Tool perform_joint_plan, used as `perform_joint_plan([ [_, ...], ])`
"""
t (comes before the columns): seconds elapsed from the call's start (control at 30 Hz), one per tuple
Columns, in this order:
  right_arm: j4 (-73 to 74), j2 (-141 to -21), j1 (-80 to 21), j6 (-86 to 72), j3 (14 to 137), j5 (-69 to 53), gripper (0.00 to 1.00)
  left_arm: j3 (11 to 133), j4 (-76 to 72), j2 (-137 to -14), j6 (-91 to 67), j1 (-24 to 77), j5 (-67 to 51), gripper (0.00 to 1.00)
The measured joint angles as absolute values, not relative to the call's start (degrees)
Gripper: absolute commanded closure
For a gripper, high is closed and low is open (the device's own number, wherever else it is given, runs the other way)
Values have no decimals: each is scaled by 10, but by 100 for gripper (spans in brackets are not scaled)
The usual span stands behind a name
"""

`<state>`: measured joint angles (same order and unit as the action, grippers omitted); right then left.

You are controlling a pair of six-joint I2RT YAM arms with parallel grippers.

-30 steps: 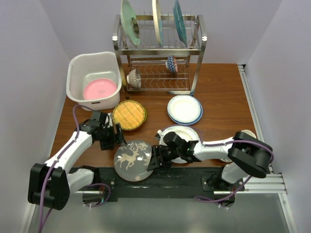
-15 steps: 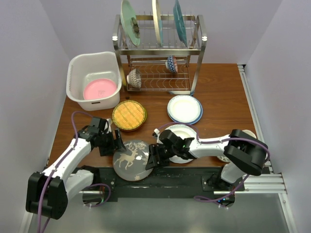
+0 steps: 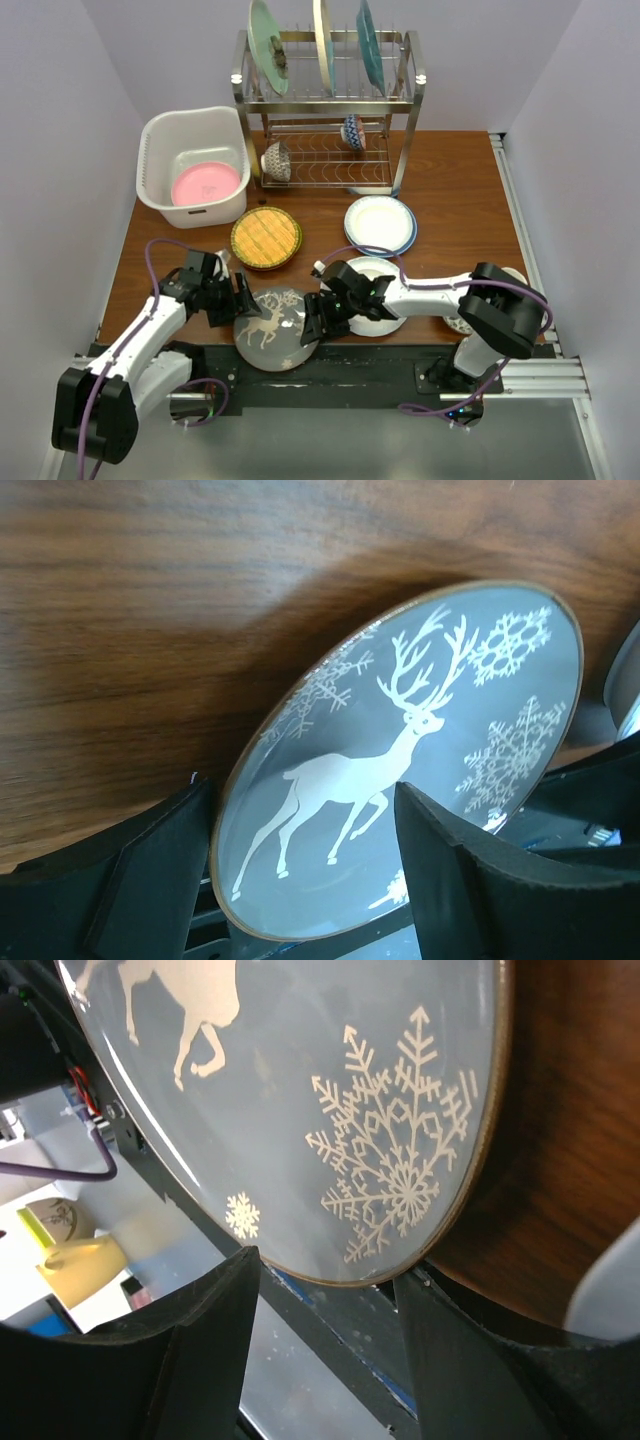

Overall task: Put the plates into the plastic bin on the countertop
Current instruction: Pick up the plate from the corner of the board.

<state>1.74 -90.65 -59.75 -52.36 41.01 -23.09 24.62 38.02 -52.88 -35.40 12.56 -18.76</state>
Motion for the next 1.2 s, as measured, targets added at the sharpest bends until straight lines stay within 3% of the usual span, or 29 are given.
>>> perform_joint_plan([
  [0.23, 39, -908, -589, -502, 423, -221, 41, 225, 366, -509, -363, 125, -204, 30],
  [0.7, 73, -908, -589, -492, 425, -220, 41, 197, 309, -425, -371, 124, -240, 31],
  [1.03, 95, -908, -589, -491, 425, -221, 41, 199, 291, -432, -356, 124, -277, 32],
  [1.2, 96, -908, -589, -490, 425, -220, 40, 205, 314, -449, -325, 123, -290, 40],
])
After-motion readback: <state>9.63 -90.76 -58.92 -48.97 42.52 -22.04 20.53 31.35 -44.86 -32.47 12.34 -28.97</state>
